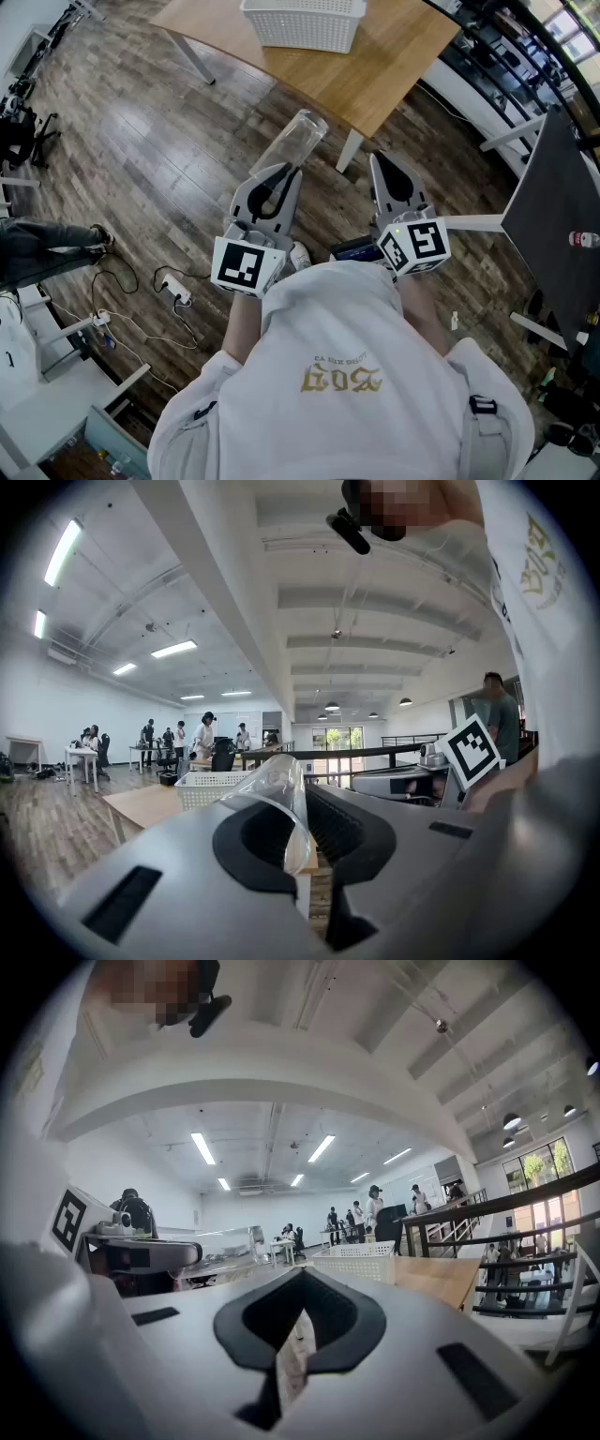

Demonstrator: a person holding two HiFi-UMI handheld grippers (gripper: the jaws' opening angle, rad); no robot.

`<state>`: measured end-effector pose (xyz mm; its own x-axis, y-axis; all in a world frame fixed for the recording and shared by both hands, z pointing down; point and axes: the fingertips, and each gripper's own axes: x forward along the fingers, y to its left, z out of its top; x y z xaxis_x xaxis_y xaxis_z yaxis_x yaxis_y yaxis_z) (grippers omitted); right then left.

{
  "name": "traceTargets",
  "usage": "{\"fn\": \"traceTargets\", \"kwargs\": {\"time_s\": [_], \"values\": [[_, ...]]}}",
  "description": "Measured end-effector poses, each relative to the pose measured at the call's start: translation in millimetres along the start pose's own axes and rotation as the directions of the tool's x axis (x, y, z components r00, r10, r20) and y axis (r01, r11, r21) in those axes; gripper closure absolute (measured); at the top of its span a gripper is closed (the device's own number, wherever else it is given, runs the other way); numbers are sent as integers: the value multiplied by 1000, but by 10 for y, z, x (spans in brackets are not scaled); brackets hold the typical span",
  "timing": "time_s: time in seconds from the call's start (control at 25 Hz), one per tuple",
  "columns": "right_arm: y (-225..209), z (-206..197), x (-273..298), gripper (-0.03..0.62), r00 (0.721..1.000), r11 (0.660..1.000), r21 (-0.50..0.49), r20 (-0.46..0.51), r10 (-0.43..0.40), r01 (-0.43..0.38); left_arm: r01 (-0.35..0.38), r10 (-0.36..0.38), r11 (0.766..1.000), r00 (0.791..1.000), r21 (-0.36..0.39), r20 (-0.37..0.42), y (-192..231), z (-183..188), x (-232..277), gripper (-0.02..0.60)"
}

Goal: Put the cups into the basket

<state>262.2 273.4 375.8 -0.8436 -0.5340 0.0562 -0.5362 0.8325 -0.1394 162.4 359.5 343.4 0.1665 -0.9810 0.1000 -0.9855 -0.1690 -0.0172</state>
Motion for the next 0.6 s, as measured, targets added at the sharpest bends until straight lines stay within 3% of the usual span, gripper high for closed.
{"fn": "traceTargets", "kwargs": {"time_s": [0.6], "values": [[-108, 4, -67, 583, 1000, 1000, 4, -1, -4, 4, -9, 9, 1000, 1000, 13, -7, -86, 5, 55, 540]]}}
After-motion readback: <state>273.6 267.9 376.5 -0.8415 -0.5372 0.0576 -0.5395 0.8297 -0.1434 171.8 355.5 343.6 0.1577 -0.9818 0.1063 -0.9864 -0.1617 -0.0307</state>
